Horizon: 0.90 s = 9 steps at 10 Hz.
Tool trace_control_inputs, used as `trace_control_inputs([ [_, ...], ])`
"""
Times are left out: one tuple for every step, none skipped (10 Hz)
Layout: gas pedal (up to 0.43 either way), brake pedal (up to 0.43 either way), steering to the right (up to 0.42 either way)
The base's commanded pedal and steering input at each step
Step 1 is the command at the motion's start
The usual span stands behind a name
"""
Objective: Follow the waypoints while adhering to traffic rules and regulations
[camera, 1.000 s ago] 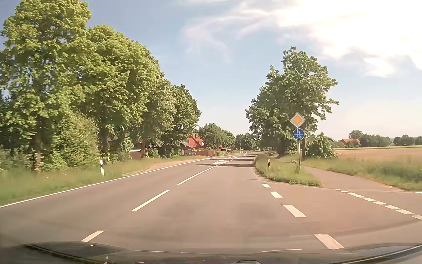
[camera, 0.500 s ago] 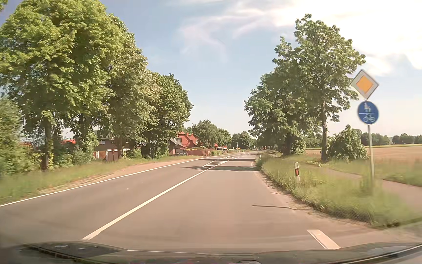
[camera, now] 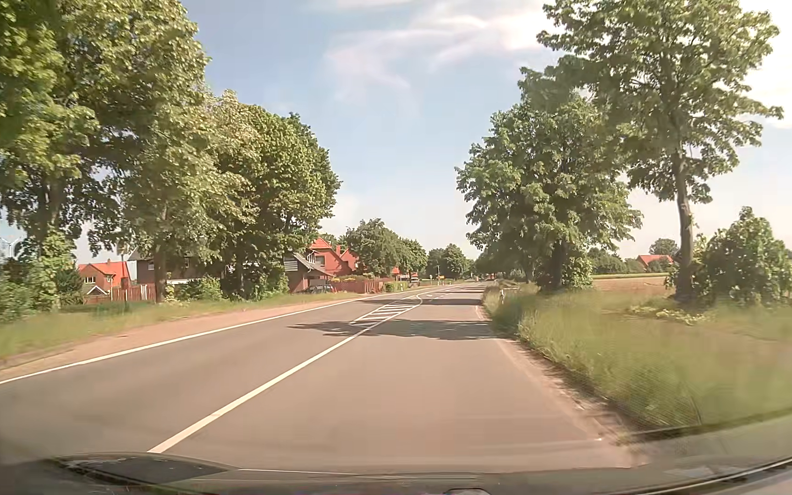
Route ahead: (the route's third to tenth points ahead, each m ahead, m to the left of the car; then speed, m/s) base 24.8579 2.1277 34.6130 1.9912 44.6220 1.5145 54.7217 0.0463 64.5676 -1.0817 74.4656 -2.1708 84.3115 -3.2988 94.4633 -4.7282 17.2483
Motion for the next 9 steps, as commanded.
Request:
trace_control_inputs([
  [0.138,0.000,0.006],
  [0.138,0.000,0.005],
  [0.138,0.000,0.005],
  [0.138,0.000,0.004],
  [0.138,0.000,0.003],
  [0.138,0.000,0.000],
  [0.138,0.000,-0.001],
  [0.138,0.000,-0.002],
  [0.138,0.000,-0.003],
])
